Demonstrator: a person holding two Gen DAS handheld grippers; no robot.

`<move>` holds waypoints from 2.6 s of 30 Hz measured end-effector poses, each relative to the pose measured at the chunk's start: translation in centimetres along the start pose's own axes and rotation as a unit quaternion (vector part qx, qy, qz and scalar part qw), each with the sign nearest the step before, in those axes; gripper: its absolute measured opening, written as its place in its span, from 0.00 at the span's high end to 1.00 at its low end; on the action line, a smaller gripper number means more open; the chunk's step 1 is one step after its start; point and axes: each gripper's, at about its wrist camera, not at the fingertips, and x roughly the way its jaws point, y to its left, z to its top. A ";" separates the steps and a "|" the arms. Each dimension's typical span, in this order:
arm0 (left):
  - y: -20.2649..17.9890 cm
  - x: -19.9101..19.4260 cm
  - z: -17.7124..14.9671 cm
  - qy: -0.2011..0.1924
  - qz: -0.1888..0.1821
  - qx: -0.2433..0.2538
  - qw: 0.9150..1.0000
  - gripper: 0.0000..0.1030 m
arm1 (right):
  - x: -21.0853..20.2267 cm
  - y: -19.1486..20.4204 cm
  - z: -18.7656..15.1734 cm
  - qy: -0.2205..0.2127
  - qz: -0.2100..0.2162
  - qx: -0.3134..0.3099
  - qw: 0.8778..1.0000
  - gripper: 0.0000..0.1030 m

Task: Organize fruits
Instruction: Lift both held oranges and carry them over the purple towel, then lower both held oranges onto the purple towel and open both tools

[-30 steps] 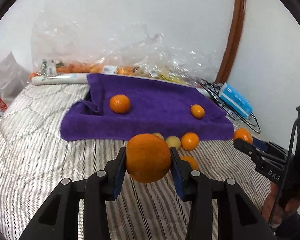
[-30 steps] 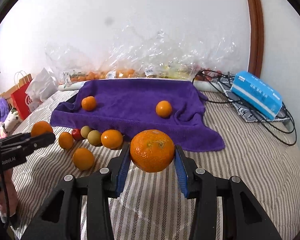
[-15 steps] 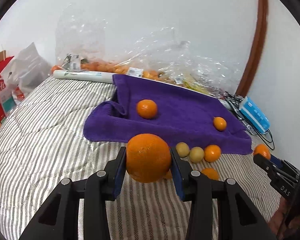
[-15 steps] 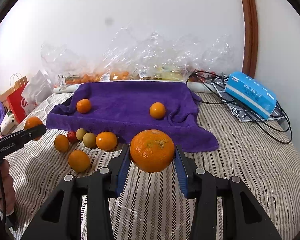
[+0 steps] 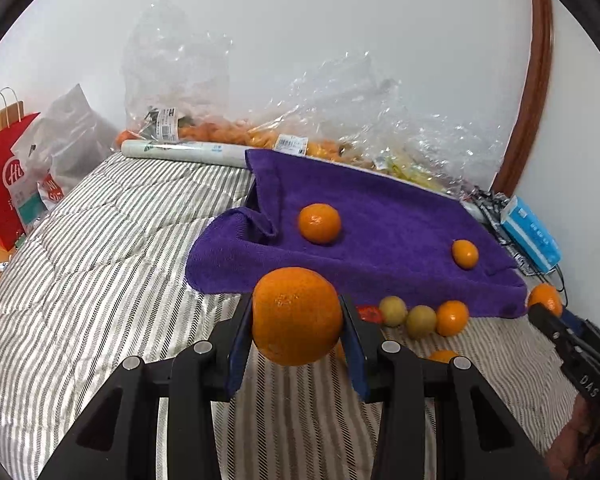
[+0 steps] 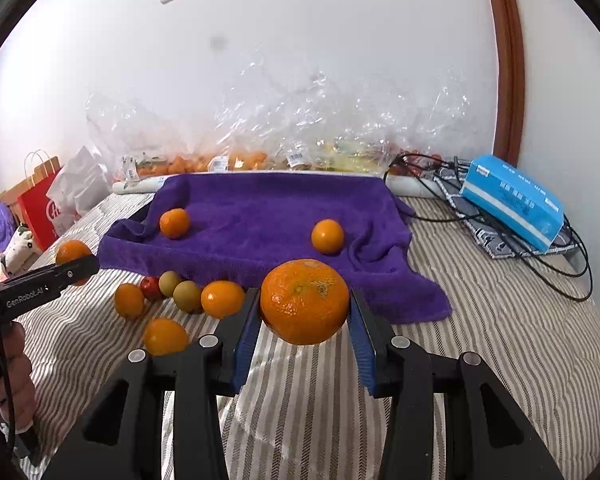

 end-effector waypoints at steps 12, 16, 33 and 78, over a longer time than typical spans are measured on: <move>-0.8 -0.1 4.4 -0.012 -0.010 0.016 1.000 0.62 | 0.1 -1.2 4.1 -0.027 0.002 0.011 1.000 0.59; -1.8 0.4 5.8 -0.015 -0.009 0.033 0.999 0.62 | 0.5 -1.4 5.6 -0.039 0.008 0.004 0.999 0.59; -3.7 6.4 8.0 0.028 -0.015 0.045 0.998 0.62 | 5.8 -1.8 7.1 -0.012 0.015 -0.005 1.000 0.59; -4.5 7.2 5.6 0.047 -0.104 0.078 0.990 0.43 | 8.6 -0.9 5.0 0.049 0.051 -0.013 0.997 0.40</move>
